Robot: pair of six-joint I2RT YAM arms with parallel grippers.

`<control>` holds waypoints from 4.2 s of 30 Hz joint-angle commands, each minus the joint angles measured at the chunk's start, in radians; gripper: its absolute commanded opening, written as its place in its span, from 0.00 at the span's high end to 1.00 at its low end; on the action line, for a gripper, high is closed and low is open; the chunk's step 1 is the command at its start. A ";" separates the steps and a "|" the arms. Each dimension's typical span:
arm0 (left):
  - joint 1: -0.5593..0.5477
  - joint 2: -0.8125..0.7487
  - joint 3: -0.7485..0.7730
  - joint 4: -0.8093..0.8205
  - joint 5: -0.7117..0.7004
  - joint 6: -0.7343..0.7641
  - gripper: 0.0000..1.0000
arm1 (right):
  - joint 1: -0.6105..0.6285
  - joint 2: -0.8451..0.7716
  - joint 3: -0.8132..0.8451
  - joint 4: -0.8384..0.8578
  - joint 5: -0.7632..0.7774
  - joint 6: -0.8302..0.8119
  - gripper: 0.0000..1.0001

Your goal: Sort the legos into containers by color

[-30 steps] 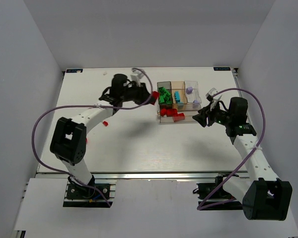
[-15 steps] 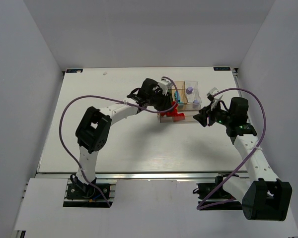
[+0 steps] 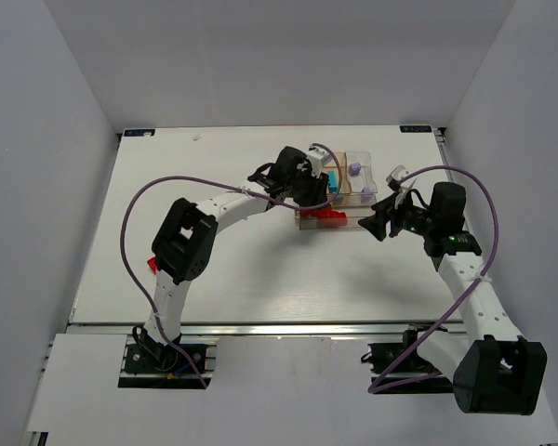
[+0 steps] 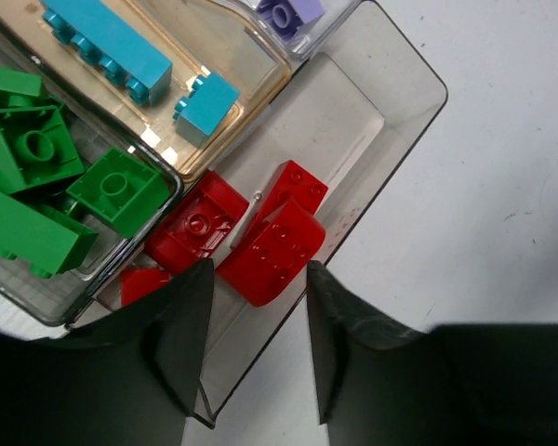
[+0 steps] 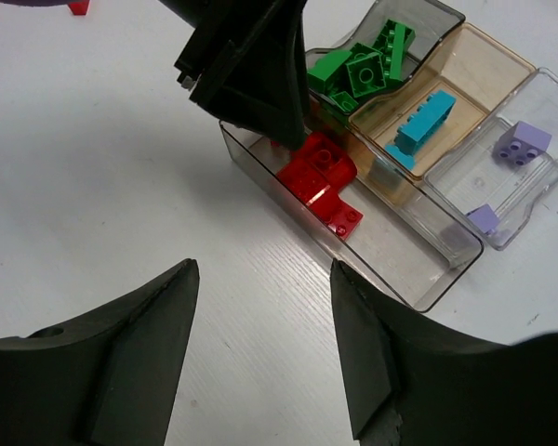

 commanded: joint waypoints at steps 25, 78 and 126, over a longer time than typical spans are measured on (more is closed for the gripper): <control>0.119 -1.647 -0.870 -0.473 -1.260 -0.403 0.23 | 0.827 1.058 0.920 -0.053 0.498 0.337 0.28; 0.129 -1.418 -0.901 -0.479 -1.048 -0.584 0.24 | 0.763 0.665 0.764 -0.092 0.403 0.060 1.00; 0.809 -0.960 -0.941 -0.455 -0.535 -0.644 0.03 | 0.271 0.149 0.244 -0.129 0.101 -0.117 0.34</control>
